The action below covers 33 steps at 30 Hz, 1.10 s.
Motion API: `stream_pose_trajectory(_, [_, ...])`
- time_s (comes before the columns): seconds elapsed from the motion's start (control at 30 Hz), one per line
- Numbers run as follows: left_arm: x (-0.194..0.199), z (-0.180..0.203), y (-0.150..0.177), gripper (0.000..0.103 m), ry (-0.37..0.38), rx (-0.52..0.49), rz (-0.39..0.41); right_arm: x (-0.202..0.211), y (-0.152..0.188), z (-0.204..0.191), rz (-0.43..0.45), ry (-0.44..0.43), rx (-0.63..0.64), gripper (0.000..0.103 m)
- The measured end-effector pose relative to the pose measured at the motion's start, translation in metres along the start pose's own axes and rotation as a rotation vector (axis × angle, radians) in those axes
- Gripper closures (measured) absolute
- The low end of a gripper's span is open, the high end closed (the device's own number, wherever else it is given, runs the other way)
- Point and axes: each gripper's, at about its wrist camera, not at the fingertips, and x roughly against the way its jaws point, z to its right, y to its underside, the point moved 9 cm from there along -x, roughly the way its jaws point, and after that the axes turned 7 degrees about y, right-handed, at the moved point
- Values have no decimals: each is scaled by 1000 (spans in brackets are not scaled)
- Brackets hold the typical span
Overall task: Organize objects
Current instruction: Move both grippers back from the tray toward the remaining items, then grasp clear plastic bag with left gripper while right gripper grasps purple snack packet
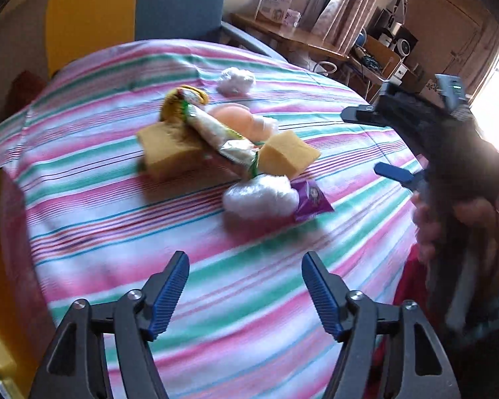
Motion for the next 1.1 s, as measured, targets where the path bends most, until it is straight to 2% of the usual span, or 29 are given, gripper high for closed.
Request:
stream_pose_trajectory(0.1, [-20, -1, -13, 23, -3, 28, -4, 0, 1, -1, -10, -12, -4, 1])
stream_pose_trajectory(0.17, [-32, -3, -20, 21, -6, 50, -5, -2, 1, -3, -21, -20, -3, 1])
stream_pose_trajectory(0.43, [-64, -3, -48, 21, 12, 118, -11, -5, 3, -8, -45, -33, 11, 1])
stream_pose_trajectory(0.5, [-74, -5, -49, 28, 9, 126, -21, -6, 3, -9, -49, -33, 15, 1])
stream_pose_trajectory(0.53, [-77, -7, -46, 44, 12, 132, -31, -6, 4, -9, -49, -33, 19, 1])
stream_pose_trajectory(0.67, [-62, -9, -32, 49, 22, 93, -12, -10, 6, -10, -58, -13, 59, 2])
stream_pose_trajectory(0.77, [-44, -18, -14, 50, 14, 92, -13, -14, 10, -17, -80, -16, 100, 8])
stream_pose_trajectory(0.93, [-16, -28, 14, 50, -58, 32, 16, -25, 31, -32, -164, -16, 219, 12])
stream_pose_trajectory(1.1, [1, -33, 37, 49, -64, 30, 36, -33, 49, -38, -212, 22, 315, 23])
